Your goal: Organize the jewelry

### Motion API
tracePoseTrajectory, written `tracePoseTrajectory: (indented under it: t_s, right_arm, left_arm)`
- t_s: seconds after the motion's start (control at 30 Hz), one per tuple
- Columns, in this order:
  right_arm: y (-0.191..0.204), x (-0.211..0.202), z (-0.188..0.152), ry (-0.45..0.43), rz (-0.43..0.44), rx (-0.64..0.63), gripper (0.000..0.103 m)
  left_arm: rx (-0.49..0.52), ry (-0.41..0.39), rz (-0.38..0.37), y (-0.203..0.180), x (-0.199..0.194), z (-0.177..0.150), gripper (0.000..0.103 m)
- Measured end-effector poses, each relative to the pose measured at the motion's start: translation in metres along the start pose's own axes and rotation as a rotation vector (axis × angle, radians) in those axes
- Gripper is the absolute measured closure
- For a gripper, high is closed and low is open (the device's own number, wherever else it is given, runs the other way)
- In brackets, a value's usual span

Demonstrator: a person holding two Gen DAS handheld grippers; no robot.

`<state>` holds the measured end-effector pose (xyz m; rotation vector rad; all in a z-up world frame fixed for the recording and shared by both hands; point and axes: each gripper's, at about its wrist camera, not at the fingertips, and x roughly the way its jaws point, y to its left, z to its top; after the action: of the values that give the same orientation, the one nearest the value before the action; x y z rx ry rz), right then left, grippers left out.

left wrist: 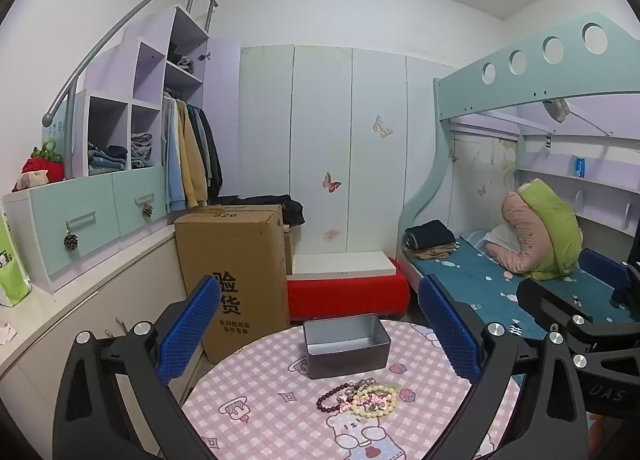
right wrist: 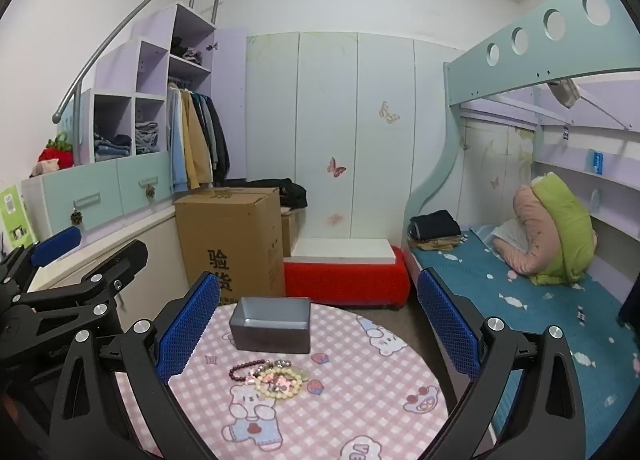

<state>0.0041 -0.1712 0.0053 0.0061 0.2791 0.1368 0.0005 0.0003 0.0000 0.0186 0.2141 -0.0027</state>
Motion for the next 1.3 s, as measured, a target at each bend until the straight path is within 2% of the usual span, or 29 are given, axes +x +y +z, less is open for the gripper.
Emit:
tracePoseTrajectory:
  t_s: [0.73, 1.03, 1.1, 1.3]
  right_arm:
    - [-0.001, 0.000, 0.000, -0.001, -0.002, -0.004, 0.007]
    - [-0.001, -0.001, 0.001, -0.006, -0.001, -0.001, 0.007]
    - [0.000, -0.001, 0.002, -0.005, 0.000, -0.001, 0.007]
    - [-0.004, 0.001, -0.008, -0.003, -0.002, -0.001, 0.007]
  left_arm:
    - [-0.004, -0.002, -0.006, 0.001, -0.002, 0.000, 0.007]
    - [0.003, -0.005, -0.003, -0.012, -0.008, -0.005, 0.007]
    - [-0.001, -0.002, -0.006, -0.007, 0.000, -0.005, 0.007]
    - [-0.001, 0.001, -0.005, -0.007, 0.000, -0.004, 0.007]
